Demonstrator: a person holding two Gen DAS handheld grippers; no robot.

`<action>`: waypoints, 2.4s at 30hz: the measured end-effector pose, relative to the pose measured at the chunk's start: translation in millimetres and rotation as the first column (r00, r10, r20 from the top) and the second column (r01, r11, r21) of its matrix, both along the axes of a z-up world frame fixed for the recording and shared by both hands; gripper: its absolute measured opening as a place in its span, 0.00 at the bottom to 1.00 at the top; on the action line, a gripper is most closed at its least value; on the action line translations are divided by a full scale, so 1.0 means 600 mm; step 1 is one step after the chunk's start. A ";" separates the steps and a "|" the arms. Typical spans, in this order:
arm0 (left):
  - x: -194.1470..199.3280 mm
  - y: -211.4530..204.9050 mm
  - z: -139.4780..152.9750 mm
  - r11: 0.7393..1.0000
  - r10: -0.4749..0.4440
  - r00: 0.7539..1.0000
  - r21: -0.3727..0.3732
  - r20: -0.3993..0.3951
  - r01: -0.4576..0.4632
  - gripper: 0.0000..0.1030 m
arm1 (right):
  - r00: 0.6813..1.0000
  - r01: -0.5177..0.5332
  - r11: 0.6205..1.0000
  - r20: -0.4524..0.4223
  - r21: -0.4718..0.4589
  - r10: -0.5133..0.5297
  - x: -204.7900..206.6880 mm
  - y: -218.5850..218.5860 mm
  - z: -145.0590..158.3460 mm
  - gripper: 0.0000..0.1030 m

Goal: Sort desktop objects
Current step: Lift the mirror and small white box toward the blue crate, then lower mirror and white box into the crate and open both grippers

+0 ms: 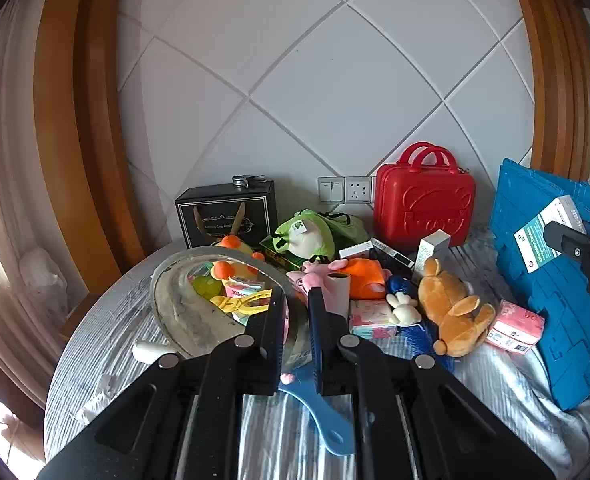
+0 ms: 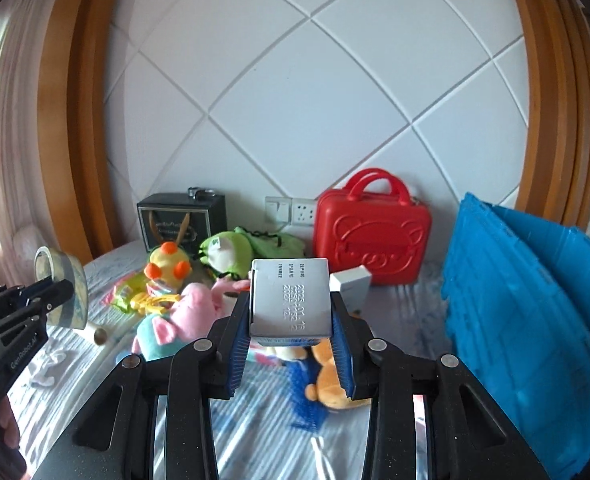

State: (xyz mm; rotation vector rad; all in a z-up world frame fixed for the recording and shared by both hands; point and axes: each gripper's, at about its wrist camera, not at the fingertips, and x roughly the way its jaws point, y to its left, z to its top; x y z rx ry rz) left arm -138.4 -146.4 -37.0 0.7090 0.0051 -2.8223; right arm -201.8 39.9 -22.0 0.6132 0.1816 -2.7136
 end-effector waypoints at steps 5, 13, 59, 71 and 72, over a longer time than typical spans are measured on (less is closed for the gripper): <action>0.028 0.058 0.021 0.999 -0.047 0.999 -0.016 -0.015 0.047 0.11 | 1.000 0.016 1.000 -0.021 0.006 -0.016 0.033 0.047 0.015 0.35; 0.062 0.102 0.062 0.986 -0.165 0.982 -0.020 -0.095 0.163 0.11 | 0.985 0.147 0.989 -0.092 0.008 -0.146 0.114 0.109 0.059 0.35; -0.105 0.896 0.089 0.881 -0.464 0.882 -0.059 0.080 0.469 0.11 | 0.924 0.381 0.921 -0.005 0.079 -0.382 -0.002 0.815 0.043 0.35; -0.103 0.894 0.078 0.908 -0.404 0.909 -0.081 0.102 0.412 0.21 | 0.932 0.359 0.929 0.010 0.092 -0.361 -0.011 0.821 0.039 0.88; -0.100 0.892 0.079 0.909 -0.398 0.913 -0.091 0.094 0.406 0.31 | 0.933 0.358 0.929 0.001 0.089 -0.360 -0.008 0.820 0.041 0.89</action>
